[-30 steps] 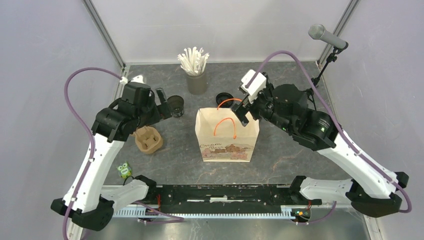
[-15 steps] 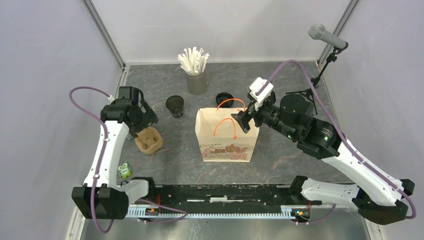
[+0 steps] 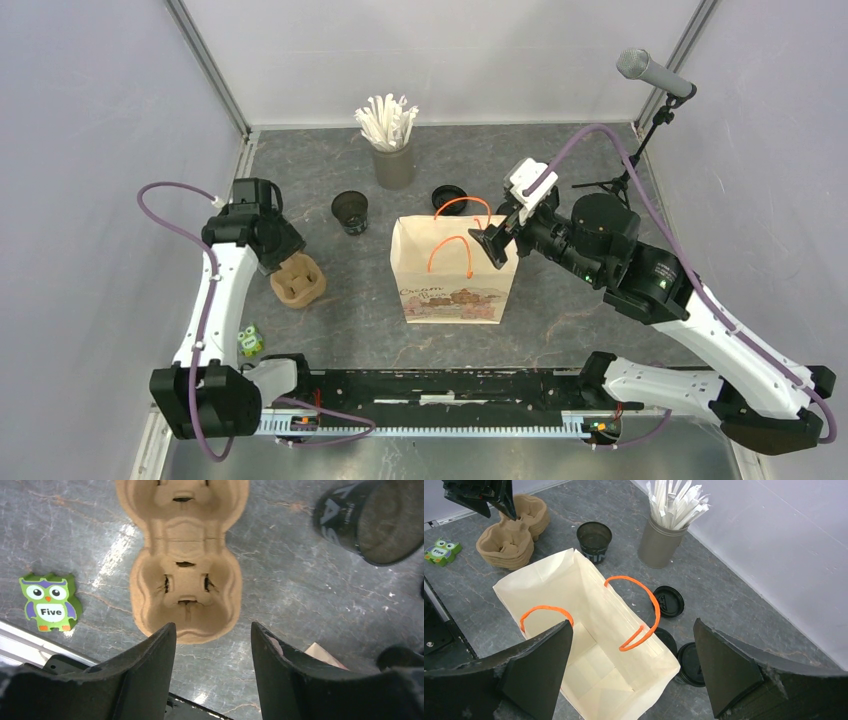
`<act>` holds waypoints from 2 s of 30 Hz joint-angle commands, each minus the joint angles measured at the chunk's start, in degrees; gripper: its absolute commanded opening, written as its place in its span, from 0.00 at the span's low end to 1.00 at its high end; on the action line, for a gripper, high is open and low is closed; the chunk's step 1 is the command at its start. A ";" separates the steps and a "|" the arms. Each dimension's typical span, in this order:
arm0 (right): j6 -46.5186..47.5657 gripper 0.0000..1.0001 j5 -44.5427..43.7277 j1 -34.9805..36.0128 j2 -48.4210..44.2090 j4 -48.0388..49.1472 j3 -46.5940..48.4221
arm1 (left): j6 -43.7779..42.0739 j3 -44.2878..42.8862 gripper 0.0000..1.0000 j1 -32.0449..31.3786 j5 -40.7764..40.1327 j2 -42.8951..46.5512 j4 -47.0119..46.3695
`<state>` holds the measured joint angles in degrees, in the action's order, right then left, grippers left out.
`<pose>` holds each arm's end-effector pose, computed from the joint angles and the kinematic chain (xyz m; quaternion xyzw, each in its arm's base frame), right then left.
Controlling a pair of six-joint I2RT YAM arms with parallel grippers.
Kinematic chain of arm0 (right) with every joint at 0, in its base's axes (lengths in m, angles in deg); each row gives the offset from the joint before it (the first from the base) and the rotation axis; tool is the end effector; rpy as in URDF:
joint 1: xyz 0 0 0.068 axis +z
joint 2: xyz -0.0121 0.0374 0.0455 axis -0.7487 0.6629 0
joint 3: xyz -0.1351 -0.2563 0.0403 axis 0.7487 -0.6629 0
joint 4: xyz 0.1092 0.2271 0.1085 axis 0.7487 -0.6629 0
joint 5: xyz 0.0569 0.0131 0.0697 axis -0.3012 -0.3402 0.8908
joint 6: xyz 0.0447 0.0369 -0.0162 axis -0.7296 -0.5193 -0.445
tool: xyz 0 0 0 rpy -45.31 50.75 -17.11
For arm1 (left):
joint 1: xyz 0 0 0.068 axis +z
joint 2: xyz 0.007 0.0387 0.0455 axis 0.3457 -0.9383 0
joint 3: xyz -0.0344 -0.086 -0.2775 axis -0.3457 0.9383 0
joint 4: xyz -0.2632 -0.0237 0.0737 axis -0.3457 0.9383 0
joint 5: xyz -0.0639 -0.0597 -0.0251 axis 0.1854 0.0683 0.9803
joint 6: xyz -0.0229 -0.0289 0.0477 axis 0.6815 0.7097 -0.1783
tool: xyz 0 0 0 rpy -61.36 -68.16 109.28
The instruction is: Pack the takeout coffee
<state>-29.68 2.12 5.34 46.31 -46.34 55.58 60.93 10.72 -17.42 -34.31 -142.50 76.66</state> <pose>0.1197 0.1511 0.4705 -0.3366 0.6876 0.1993 0.6117 0.2174 0.0174 0.3170 -0.3435 0.9029 -0.0006 0.2583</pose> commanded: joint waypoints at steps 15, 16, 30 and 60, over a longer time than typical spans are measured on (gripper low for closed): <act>2.35 0.98 -2.38 -0.16 -0.20 0.27 0.60 | -7.02 3.24 0.53 3.74 -9.47 -6.85 -9.55; 2.35 0.98 -2.85 -0.17 -0.01 0.08 0.70 | -7.35 3.03 0.53 3.78 -9.10 -6.67 -10.23; 3.54 0.98 -2.22 -0.20 2.59 -1.35 3.96 | -8.13 4.42 0.52 3.78 -10.30 -9.73 -14.30; 5.25 0.98 -4.31 -0.14 1.97 -1.97 3.18 | -8.24 7.56 0.53 3.78 -8.32 -14.06 -17.46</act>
<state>-25.18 -1.12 5.34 49.13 -48.66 57.42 54.66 17.61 -13.86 -42.87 -155.81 61.68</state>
